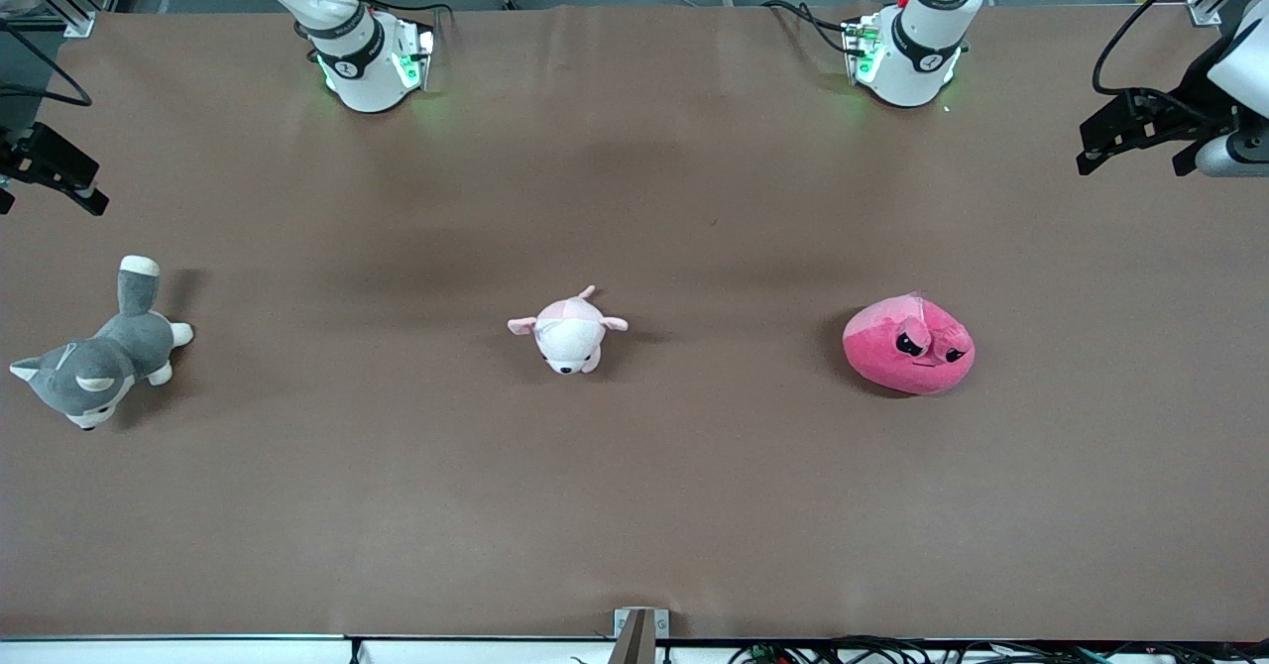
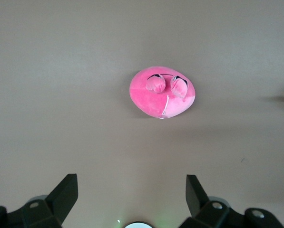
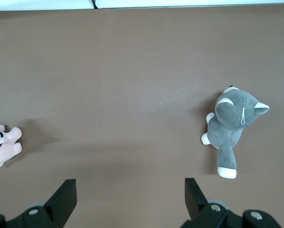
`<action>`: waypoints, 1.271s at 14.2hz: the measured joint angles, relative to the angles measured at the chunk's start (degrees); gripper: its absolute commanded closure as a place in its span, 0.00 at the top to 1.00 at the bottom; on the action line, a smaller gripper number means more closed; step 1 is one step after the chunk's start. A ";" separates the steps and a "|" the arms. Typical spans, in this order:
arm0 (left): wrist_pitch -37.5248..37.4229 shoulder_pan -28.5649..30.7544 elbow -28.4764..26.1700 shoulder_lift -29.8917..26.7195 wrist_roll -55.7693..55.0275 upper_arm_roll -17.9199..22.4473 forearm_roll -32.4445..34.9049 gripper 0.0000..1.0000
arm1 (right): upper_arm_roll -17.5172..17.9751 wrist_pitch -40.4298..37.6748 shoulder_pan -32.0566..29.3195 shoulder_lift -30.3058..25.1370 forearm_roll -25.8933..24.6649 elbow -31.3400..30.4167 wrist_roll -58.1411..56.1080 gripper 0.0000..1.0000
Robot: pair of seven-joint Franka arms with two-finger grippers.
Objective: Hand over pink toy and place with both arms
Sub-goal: 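Move the left gripper down over the pink plush toy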
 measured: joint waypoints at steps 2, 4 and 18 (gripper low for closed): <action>0.00 0.00 0.00 0.08 0.00 0.00 0.00 1.00 | 0.00 0.00 0.00 0.00 0.00 0.00 0.00 1.00; 0.00 0.04 0.02 0.27 0.00 0.02 0.00 1.00 | 0.00 0.01 0.00 0.00 0.00 0.00 -0.01 1.00; 22.73 0.44 -7.80 14.67 -3.08 0.14 0.00 1.00 | -0.03 1.16 0.00 0.40 0.00 -0.01 -0.01 1.00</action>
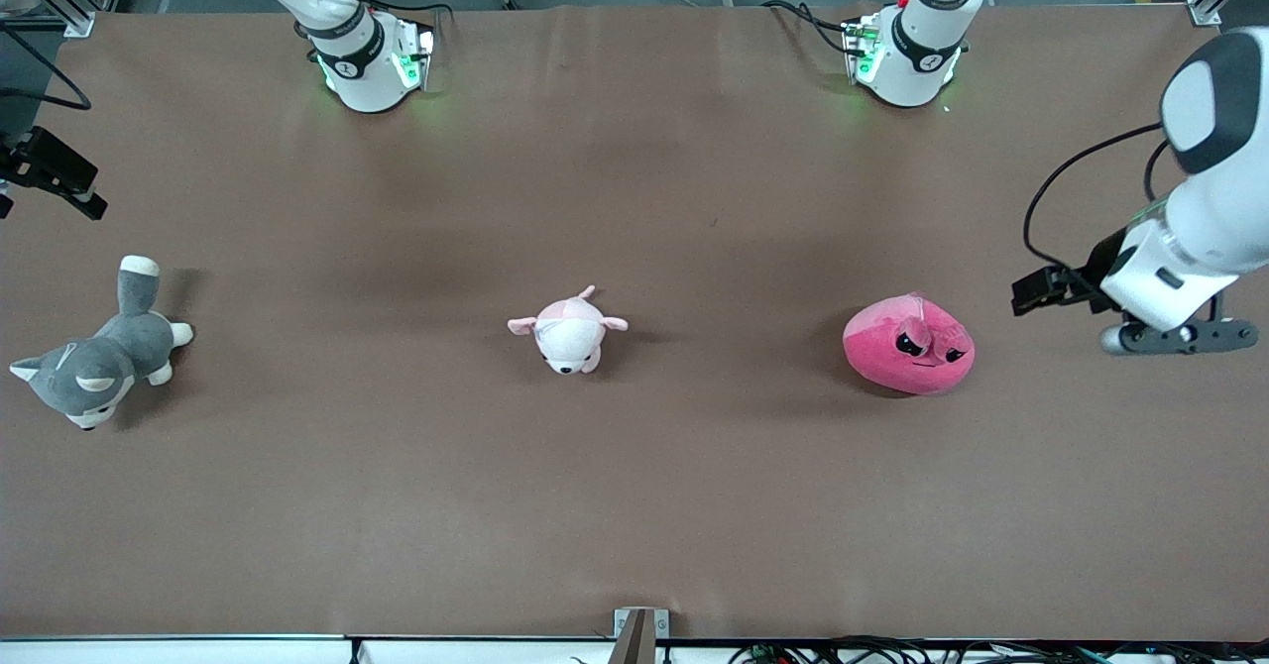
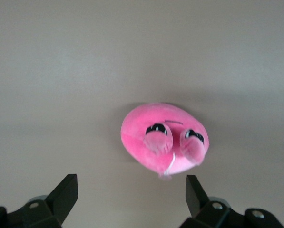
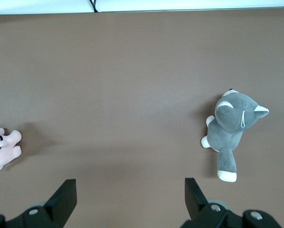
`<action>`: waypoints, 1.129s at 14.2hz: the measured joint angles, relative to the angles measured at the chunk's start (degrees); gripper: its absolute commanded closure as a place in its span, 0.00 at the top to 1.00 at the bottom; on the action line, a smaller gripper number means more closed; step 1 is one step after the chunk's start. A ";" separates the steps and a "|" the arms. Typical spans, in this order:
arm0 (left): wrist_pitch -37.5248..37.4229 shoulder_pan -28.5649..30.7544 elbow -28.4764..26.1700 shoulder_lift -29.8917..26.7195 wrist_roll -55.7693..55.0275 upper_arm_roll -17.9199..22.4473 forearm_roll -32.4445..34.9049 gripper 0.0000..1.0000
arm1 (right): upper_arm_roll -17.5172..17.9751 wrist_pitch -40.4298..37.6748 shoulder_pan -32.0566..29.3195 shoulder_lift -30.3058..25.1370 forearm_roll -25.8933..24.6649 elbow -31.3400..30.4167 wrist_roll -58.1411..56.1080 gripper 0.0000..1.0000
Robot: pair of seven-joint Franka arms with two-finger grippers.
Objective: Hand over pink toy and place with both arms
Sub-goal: 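Move the left gripper down over the pink plush toy, then close the left gripper on the pink plush toy's front and lift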
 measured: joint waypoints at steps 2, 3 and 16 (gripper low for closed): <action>3.71 -0.03 -2.34 1.40 -0.39 -0.09 0.00 1.00 | -0.01 0.07 0.00 0.12 0.00 -0.05 0.00 1.00; 4.92 -0.12 -3.44 2.10 -0.58 -0.15 0.00 1.00 | -0.01 0.07 0.00 0.14 0.00 -0.09 0.00 1.00; 11.42 -0.43 -9.82 7.58 -1.13 -0.60 -0.02 0.57 | -0.30 -0.42 -0.02 -2.56 0.00 -4.79 0.00 1.00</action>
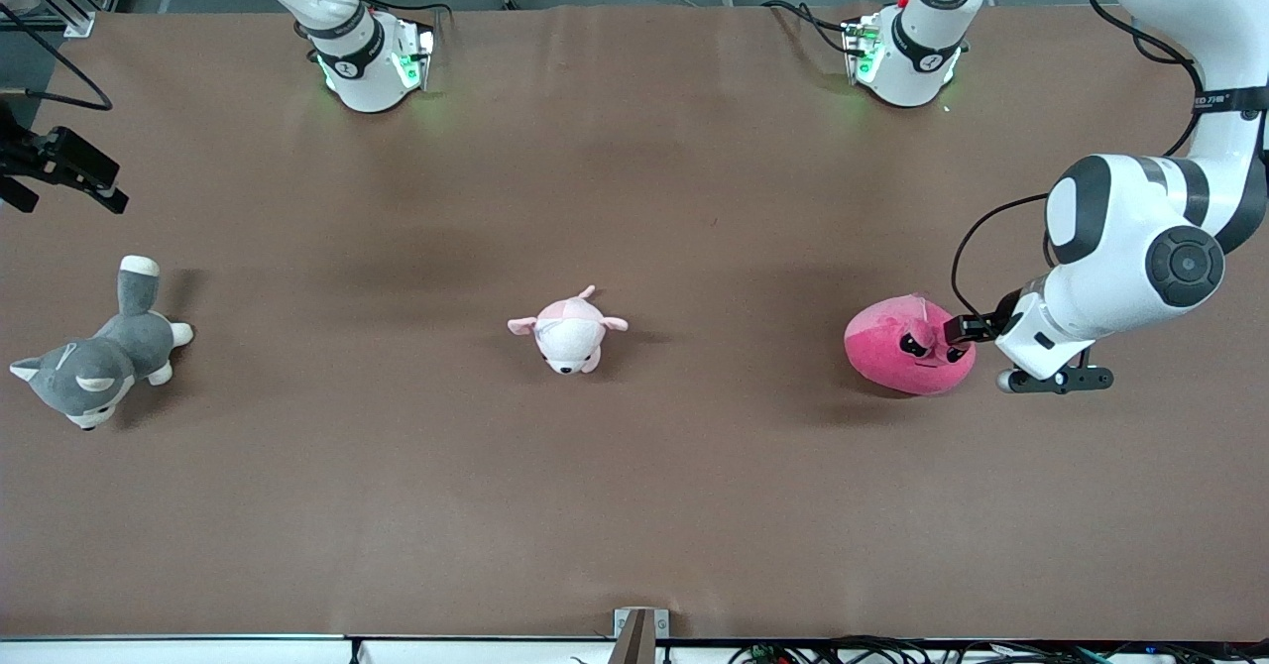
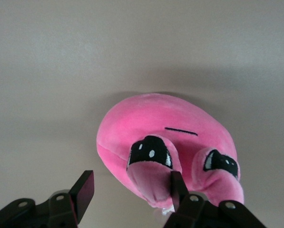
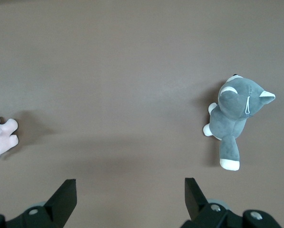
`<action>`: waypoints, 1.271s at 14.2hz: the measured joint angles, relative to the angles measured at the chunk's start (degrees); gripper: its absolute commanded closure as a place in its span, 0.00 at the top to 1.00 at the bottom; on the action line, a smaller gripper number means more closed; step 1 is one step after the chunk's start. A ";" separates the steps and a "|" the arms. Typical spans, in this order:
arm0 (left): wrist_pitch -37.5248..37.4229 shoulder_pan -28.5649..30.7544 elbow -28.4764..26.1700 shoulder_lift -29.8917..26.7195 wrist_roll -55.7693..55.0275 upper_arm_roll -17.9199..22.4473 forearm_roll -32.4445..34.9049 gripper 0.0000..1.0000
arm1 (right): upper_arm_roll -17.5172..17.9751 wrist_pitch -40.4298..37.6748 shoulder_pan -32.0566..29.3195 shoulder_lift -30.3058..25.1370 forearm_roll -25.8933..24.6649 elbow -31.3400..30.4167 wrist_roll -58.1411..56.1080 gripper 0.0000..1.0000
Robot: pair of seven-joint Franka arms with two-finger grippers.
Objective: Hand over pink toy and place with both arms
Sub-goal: 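Close the left gripper on the pink plush toy's front and lift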
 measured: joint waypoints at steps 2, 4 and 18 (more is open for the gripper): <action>0.03 -0.01 -0.03 0.28 -0.54 -0.29 -0.14 0.54 | -0.04 -0.03 0.00 -0.12 0.00 -0.26 -0.01 1.00; 0.04 -0.09 -0.04 0.34 -2.46 -1.00 -0.15 0.46 | -0.05 -0.36 0.00 -0.29 0.00 -0.95 -0.01 1.00; -0.60 -0.93 1.48 -0.54 -4.29 -2.80 -0.15 0.00 | 0.15 1.49 0.27 -4.40 -0.58 -5.19 -0.07 1.00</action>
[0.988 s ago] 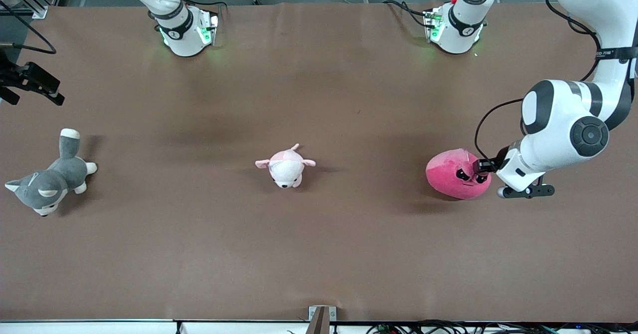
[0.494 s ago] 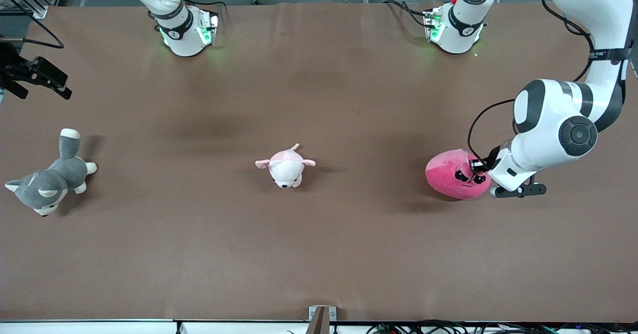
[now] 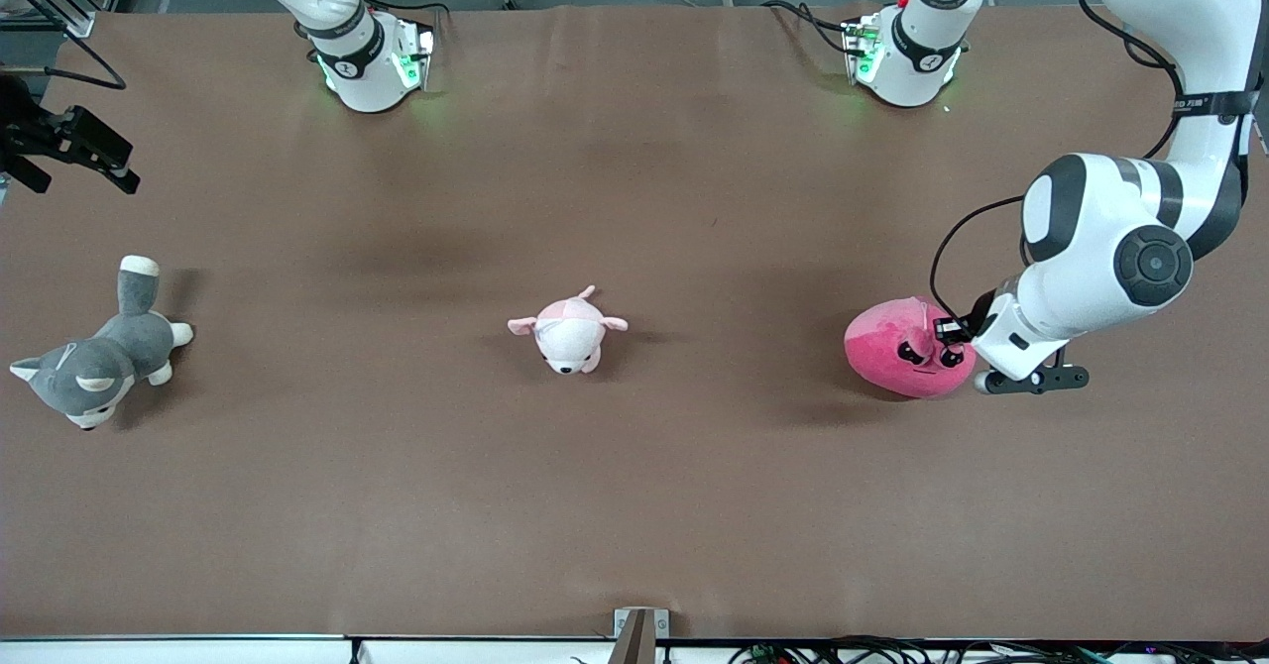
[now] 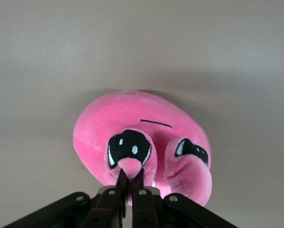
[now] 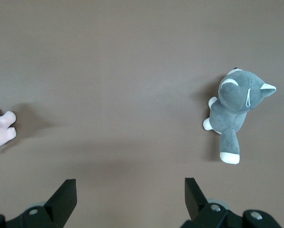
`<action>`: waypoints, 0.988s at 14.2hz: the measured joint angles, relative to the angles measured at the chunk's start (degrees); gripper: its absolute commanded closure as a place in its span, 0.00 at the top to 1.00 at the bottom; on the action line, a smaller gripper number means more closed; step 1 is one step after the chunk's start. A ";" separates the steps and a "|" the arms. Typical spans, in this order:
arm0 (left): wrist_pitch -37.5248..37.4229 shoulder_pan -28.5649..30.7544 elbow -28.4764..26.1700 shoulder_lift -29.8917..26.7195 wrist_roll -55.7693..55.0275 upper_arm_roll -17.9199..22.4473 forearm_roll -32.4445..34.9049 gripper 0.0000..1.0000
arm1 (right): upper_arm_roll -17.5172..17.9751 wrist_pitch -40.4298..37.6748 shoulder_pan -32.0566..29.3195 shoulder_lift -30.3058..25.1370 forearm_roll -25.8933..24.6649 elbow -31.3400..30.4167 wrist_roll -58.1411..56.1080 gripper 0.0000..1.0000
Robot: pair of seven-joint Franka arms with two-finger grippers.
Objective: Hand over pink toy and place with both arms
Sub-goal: 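Close the left gripper on the pink plush toy's front and lift, then carry the pink toy with the left gripper toward the right gripper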
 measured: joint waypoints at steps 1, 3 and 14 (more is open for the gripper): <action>-1.21 -0.03 1.05 -0.74 0.00 -0.81 0.00 0.00 | 0.03 0.10 0.00 0.02 0.00 0.48 0.00 1.00; -5.54 -0.05 4.35 -2.58 -0.12 -2.56 0.00 0.00 | 0.10 0.47 0.02 0.51 0.00 1.85 0.00 1.00; -14.42 -2.08 18.00 -4.34 -23.47 -20.74 -4.01 0.00 | -0.17 -3.98 0.09 5.30 0.00 7.78 0.05 1.00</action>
